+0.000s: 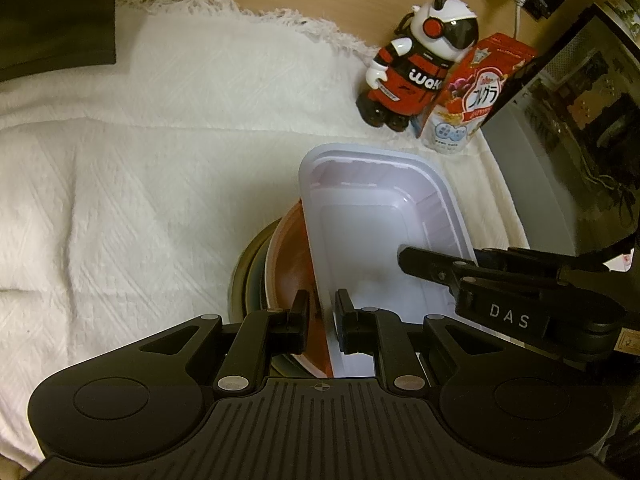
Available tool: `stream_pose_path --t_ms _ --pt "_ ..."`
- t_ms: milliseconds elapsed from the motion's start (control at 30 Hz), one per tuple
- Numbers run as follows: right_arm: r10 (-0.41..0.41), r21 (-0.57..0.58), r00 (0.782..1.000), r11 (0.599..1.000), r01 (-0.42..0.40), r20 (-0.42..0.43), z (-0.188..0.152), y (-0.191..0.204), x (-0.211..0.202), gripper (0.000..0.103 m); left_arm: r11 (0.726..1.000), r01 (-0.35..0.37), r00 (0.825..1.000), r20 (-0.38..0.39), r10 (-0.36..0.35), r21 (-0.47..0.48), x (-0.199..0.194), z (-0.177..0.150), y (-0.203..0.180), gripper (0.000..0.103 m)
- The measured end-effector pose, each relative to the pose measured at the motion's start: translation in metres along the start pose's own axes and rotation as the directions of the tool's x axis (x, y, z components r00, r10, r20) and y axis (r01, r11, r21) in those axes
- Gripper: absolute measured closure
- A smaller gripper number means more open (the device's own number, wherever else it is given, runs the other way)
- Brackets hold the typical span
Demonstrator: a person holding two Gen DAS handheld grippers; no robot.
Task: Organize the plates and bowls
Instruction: 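Lower the lavender tray with both grippers onto the white bowl rim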
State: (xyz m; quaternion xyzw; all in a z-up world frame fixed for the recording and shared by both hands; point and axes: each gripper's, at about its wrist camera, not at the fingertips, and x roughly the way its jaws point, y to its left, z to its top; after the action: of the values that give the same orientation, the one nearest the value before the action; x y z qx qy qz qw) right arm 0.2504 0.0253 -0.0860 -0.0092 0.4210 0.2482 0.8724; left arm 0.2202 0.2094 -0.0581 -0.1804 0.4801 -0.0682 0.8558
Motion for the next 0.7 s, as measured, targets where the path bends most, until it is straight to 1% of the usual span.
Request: stream_pose_path --t_ms 133,267,467,600,700 --pt "-0.001 0.001 1.000 1.000 0.001 0.000 0.000 0.001 0.000 0.077 1.000 0.003 1.000 0.008 -0.003 -0.005 -0.004 0.002 0.001 0.088" --pt "-0.001 0.005 1.000 1.000 0.001 -0.002 -0.001 0.000 -0.002 0.077 1.000 0.010 0.999 0.033 -0.010 -0.018 -0.013 0.006 0.007 0.088" --pt "0.003 0.015 1.000 1.000 -0.003 0.002 -0.001 0.000 -0.004 0.077 0.999 -0.006 0.999 0.049 0.007 -0.036 -0.020 0.009 0.015 0.088" --pt "0.000 0.014 1.000 1.000 -0.001 0.014 0.000 -0.001 -0.007 0.077 0.998 0.032 0.999 0.032 -0.030 -0.046 -0.017 0.009 0.016 0.089" --pt "-0.002 0.009 1.000 1.000 0.002 0.020 0.000 -0.001 -0.008 0.077 0.999 0.048 0.999 0.024 -0.047 -0.021 -0.014 0.009 0.009 0.089"
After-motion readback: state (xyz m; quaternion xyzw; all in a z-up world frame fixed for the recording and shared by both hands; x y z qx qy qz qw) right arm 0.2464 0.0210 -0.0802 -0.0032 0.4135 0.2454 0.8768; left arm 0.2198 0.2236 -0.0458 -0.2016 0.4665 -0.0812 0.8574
